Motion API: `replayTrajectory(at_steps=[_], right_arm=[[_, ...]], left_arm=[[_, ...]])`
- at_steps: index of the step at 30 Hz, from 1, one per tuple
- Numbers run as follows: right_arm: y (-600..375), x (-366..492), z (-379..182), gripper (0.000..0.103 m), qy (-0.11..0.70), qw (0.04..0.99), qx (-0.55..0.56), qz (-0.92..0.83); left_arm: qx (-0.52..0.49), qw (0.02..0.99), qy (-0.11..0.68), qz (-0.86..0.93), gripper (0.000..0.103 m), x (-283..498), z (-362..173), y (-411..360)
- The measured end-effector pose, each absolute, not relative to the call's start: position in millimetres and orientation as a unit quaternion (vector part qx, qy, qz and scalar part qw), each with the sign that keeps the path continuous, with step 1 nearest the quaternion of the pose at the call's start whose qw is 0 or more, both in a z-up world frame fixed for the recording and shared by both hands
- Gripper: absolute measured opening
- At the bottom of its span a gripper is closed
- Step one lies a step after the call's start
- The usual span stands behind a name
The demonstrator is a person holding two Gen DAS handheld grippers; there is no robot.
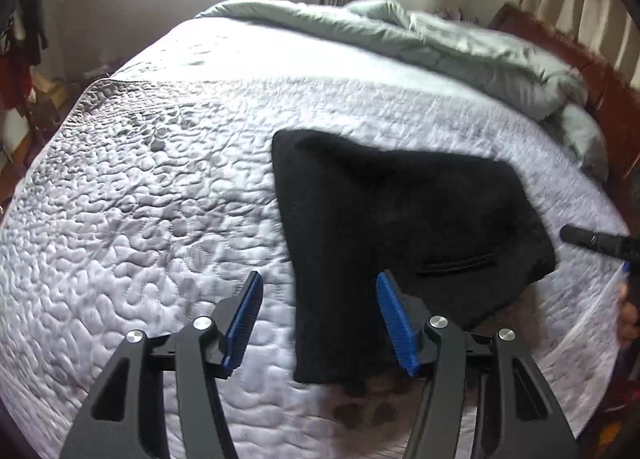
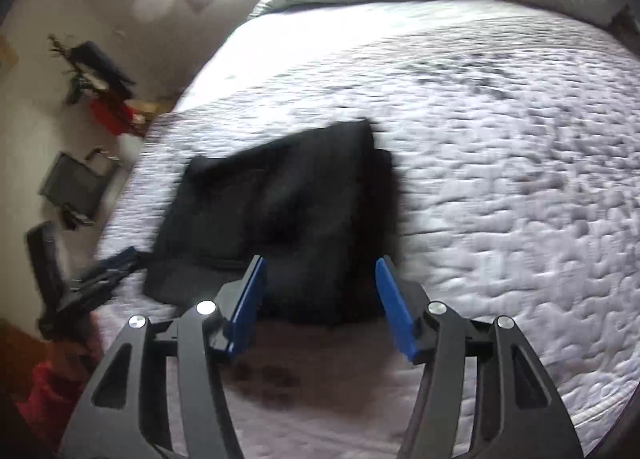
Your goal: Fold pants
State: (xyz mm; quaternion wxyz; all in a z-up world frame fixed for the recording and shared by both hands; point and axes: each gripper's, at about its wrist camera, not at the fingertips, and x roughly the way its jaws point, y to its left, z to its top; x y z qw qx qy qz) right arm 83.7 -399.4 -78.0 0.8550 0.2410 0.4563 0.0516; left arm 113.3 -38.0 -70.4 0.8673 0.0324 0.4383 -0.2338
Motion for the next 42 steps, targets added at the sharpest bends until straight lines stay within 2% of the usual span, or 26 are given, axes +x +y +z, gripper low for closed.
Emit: replayTrajectory(at_steps=[6,10,14,15,16,18,20,23,27,42], right_arm=[[-386,107,-87,0.054,0.495,0.837,0.226,0.053],[-399,112,-120,0.035,0.517,0.817,0.253,0.034],[-398,105,-110,0.035,0.508,0.818,0.27,0.022],[-396,100,-105,0.046,0.504,0.821,0.266,0.016],[-392,93,-95,0.061,0.5,0.828,0.253,0.001],[-383,82,-81,0.063,0.491,0.84,0.228,-0.022],[-373,69,-72,0.063,0.495,0.843,0.208,-0.041],[-360,51,-66,0.073,0.5,0.841,0.202,-0.054],[-341,34,-60,0.088,0.51,0.839,0.177,-0.07],[-314,19,-43,0.093,0.512,0.842,0.151,-0.077]], left_arm=[[0.068,0.849,0.464,-0.244,0.062,110,-83,-65],[0.115,0.843,0.476,-0.223,0.065,115,-107,-72],[0.099,0.844,0.485,-0.209,0.067,114,-103,-66],[0.086,0.843,0.491,-0.203,0.069,112,-99,-61],[0.076,0.843,0.494,-0.2,0.071,110,-96,-57],[0.063,0.846,0.497,-0.182,0.088,103,-90,-47],[0.067,0.85,0.495,-0.169,0.091,95,-85,-42],[0.069,0.847,0.5,-0.168,0.095,77,-78,-38],[0.07,0.84,0.508,-0.177,0.095,60,-71,-36],[0.07,0.849,0.496,-0.164,0.095,39,-51,-22]])
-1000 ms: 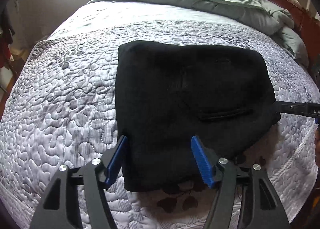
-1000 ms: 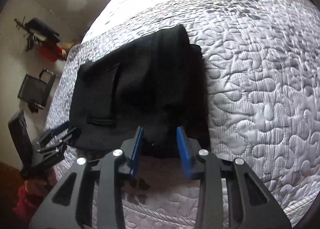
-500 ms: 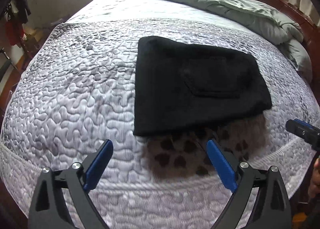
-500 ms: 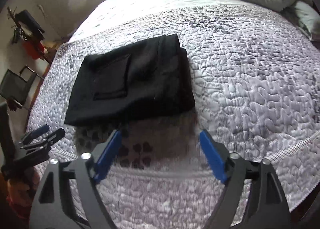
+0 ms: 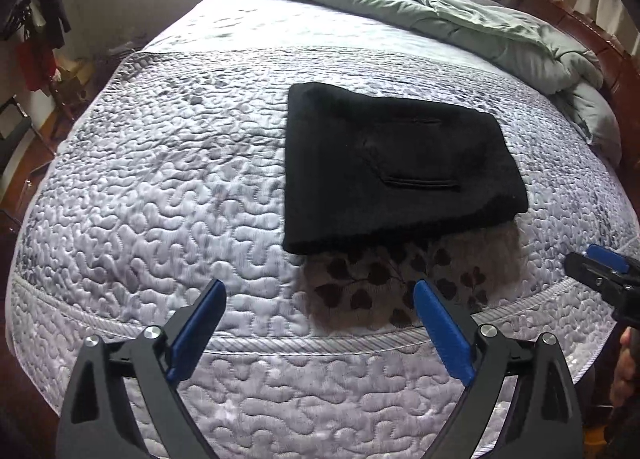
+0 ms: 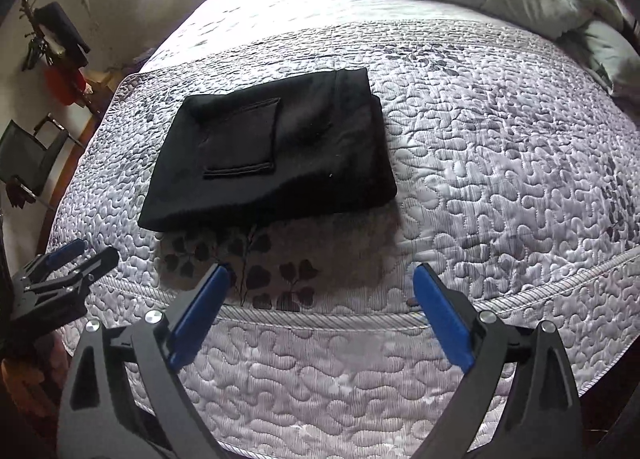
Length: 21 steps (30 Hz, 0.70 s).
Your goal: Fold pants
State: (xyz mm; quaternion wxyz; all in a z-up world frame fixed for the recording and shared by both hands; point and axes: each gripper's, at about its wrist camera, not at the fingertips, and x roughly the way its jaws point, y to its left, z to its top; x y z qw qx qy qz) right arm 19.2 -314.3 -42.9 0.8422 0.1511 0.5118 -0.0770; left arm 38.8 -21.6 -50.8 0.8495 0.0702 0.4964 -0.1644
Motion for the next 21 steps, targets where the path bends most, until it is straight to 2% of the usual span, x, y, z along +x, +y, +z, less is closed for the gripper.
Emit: replayTrajectory(at_steps=[21], right_arm=[[-313,29,-55,0.093,0.525,0.836,0.144,-0.074]], left_arm=[[0.082,0.85,0.497,-0.154,0.095,41,-53,-11]])
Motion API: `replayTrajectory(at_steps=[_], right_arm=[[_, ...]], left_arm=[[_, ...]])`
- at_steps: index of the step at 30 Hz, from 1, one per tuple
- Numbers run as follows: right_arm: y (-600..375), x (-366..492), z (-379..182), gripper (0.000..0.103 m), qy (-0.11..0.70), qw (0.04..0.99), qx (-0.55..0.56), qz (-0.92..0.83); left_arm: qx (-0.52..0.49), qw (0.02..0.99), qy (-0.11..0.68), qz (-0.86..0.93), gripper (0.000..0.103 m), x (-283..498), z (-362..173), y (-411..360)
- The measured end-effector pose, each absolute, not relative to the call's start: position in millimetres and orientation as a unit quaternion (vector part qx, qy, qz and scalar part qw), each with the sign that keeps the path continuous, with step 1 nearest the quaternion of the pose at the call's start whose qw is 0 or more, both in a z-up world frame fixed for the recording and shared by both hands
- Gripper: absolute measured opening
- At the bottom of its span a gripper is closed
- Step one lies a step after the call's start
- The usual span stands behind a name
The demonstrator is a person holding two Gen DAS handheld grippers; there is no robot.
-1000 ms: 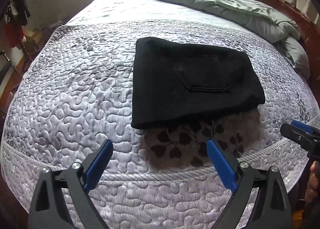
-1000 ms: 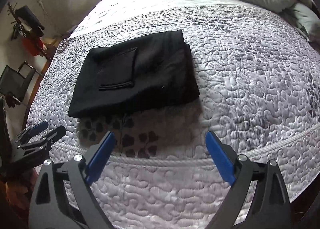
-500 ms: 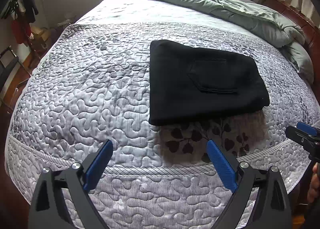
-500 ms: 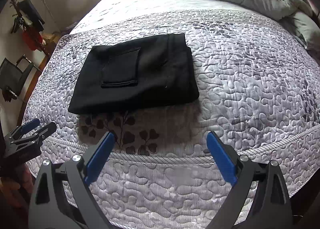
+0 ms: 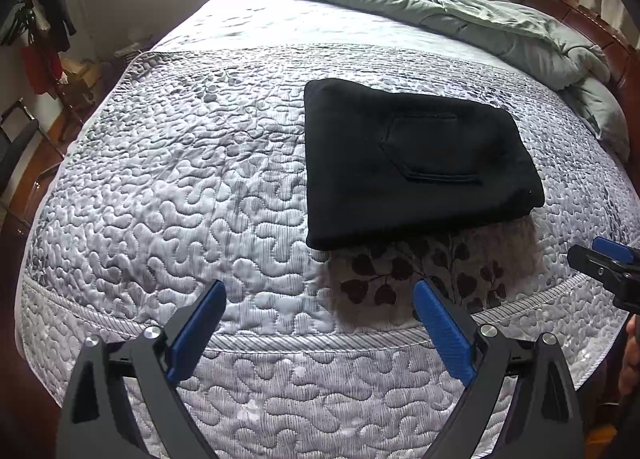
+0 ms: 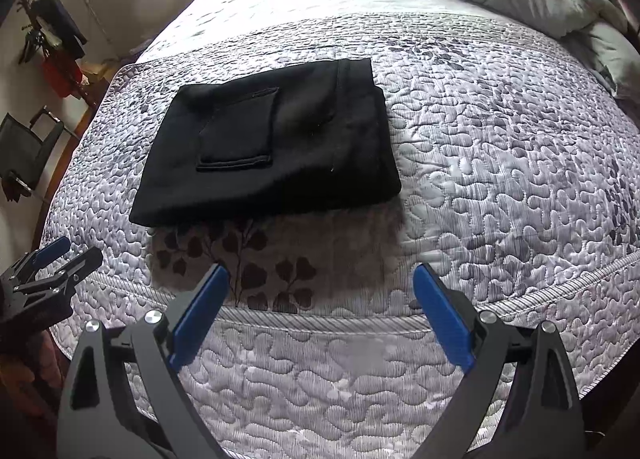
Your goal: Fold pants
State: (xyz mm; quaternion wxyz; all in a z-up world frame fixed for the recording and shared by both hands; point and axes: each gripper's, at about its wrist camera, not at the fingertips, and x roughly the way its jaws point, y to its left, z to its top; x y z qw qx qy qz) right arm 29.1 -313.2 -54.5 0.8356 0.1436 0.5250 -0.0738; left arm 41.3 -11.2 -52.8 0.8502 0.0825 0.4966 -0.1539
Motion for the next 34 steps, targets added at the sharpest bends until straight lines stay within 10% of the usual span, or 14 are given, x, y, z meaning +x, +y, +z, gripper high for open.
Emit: replayTrajectory(at_steps=[34], right_arm=[[-321,36,-71,0.094,0.544,0.822,0.145,-0.082]], left_arm=[[0.07,0.846,0.503,-0.165,0.095,47,-53,-15]])
